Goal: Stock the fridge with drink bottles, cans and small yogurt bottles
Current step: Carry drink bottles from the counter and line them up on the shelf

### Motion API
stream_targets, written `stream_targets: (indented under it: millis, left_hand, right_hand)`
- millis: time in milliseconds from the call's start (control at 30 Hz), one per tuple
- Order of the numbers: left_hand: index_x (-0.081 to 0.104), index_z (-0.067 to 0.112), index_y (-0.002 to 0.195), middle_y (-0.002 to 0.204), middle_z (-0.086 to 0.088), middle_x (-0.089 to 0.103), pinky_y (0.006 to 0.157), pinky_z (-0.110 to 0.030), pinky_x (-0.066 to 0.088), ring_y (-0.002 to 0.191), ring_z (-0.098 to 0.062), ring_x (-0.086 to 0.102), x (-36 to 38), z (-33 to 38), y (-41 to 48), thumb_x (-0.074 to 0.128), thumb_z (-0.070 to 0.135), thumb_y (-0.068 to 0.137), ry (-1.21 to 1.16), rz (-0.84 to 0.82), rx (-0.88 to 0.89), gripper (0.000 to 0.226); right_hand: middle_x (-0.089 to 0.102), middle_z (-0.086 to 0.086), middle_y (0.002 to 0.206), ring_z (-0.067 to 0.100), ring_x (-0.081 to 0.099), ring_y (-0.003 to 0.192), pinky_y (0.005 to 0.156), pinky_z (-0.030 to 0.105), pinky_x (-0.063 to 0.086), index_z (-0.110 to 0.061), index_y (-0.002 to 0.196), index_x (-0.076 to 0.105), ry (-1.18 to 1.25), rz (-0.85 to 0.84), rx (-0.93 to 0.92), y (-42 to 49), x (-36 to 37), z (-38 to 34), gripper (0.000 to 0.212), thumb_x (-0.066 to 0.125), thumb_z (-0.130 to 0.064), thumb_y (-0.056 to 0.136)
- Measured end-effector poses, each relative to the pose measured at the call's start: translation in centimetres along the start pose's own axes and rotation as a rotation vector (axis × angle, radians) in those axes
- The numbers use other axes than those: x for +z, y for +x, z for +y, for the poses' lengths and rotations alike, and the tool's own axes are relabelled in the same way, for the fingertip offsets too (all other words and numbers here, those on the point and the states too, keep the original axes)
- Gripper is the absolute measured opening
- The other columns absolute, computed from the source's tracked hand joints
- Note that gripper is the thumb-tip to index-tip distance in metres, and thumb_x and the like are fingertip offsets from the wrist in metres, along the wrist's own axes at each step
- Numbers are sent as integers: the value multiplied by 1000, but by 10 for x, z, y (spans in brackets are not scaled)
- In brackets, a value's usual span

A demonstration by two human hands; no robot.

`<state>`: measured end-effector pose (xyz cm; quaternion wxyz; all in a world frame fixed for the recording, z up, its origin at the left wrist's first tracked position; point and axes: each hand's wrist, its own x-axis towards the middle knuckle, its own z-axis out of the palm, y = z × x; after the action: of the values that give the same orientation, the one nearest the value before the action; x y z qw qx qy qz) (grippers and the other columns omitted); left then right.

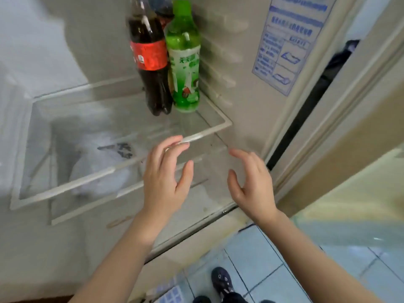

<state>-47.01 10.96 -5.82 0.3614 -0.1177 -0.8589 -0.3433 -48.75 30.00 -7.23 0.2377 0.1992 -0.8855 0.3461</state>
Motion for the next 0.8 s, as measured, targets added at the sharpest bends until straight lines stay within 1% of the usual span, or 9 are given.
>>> stream_targets:
  millis: [100,167,267,367,433,500,600,700,800]
  left_hand:
    - [62,0,108,111,-10,62,97,-22,39,105,-20,55,30,13,-43,48,17,91,-147,-151,32,27]
    - [61,4,109,110,-4,60,92,-16,39,99,-12,54,55,24,-83,48,19,90,-237,-368,33,27]
    - [59,10,116,117,4,54,86,-22,45,91,-4,53,93,35,-147,51,25,92,-327,-867,-100,29]
    - [57,12,123,125,-4,55,88,-27,43,96,-12,57,131,47,-206,55,23,95,-269,-1387,-280,30]
    - [56,10,125,128,-5,57,93,-26,41,108,-17,58,148,58,-239,54,24,96,-178,-1635,-313,33]
    - [57,10,125,127,-6,59,95,-24,39,116,-19,55,158,72,-267,51,28,97,-77,-1838,-274,33]
    - [59,11,120,123,-7,61,94,-26,41,113,-21,56,168,92,-302,47,33,98,105,-2032,-89,34]
    - [58,4,120,124,-13,61,90,-28,42,113,-25,56,172,118,-334,46,34,98,232,-2112,100,39]
    - [56,12,123,125,-6,59,88,-25,42,112,-20,55,174,150,-368,47,36,97,323,-2149,177,36]
  right_hand:
    - [61,8,101,22,56,93,81,25,44,-3,114,58,-47,-20,143,-67,-21,16,33,55,-2,81]
    - [63,4,98,22,60,89,75,31,49,-5,111,61,-79,-80,305,-123,-35,27,32,55,1,81]
    - [68,1,97,22,64,88,76,36,52,-11,110,64,-123,-184,640,-219,-53,38,28,56,-3,84]
    - [69,0,102,21,63,93,82,32,48,-17,112,63,-120,-265,1107,-319,-65,33,24,53,-15,90]
    - [68,2,104,20,62,92,82,29,47,-19,112,62,-47,-214,1436,-382,-70,20,23,52,-20,91]
    - [67,3,107,20,62,93,82,27,46,-17,113,61,5,-139,1679,-443,-74,0,24,52,-19,91]
    - [67,8,108,24,61,98,84,28,44,-13,112,62,65,13,1939,-522,-78,-39,24,52,-14,90]
    - [66,11,114,25,60,103,84,30,44,-11,114,61,144,156,2123,-588,-82,-81,24,52,-16,91]
    - [62,10,121,24,58,109,89,29,43,-13,120,58,253,185,2245,-645,-93,-116,28,48,-22,95]
